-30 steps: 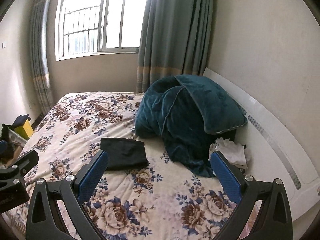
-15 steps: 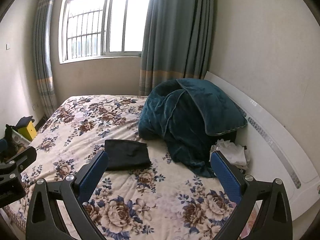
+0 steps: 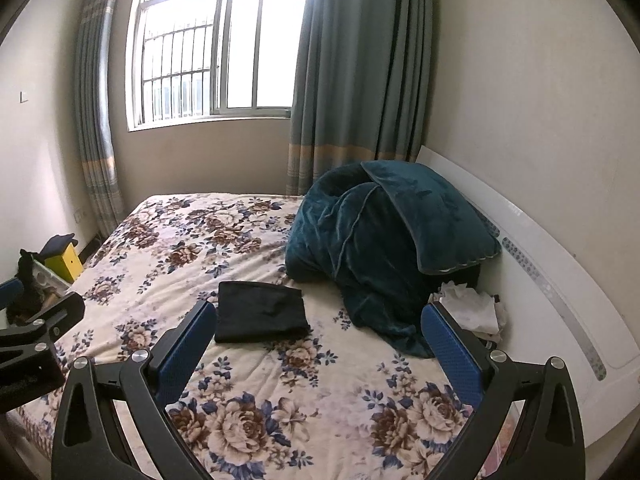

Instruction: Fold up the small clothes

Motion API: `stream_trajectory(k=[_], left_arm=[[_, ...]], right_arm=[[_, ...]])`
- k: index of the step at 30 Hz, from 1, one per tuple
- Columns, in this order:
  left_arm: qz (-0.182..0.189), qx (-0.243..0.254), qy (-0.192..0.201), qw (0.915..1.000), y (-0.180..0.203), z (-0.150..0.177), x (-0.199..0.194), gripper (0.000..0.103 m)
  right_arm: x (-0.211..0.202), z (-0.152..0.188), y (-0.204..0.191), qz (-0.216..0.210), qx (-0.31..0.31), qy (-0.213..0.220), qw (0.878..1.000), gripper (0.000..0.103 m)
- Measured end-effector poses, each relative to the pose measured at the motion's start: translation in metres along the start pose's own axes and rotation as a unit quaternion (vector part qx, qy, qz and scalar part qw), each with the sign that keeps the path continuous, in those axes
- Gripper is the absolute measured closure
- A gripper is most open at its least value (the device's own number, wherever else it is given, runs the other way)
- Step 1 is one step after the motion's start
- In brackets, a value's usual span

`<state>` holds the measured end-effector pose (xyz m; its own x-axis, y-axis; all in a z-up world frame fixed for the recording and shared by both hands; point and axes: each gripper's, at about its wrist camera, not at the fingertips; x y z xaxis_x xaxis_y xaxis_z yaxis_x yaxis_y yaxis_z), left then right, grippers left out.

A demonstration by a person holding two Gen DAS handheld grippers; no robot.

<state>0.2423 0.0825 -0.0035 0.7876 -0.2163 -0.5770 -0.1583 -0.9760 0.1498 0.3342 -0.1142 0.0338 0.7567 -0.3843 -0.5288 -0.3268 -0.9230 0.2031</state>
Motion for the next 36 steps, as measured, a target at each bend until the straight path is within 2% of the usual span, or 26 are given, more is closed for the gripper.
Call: stream_trajectory(k=[36], left_arm=[[-0.018, -0.007, 0.011, 0.9998, 0.001, -0.006, -0.016, 0.000]], right_arm=[[-0.007, 0.002, -0.009, -0.017, -0.001, 0.012, 1.000, 0.000]])
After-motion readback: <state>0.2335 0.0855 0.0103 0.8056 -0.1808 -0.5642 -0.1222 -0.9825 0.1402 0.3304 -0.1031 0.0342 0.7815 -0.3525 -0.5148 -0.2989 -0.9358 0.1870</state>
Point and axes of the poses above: each gripper's, at about its wrist camera, not at the fingertips, and x roughly the way its jaws point, y to its right, z to its underside, and after that the axes turned 13 degrees about z, right-handed
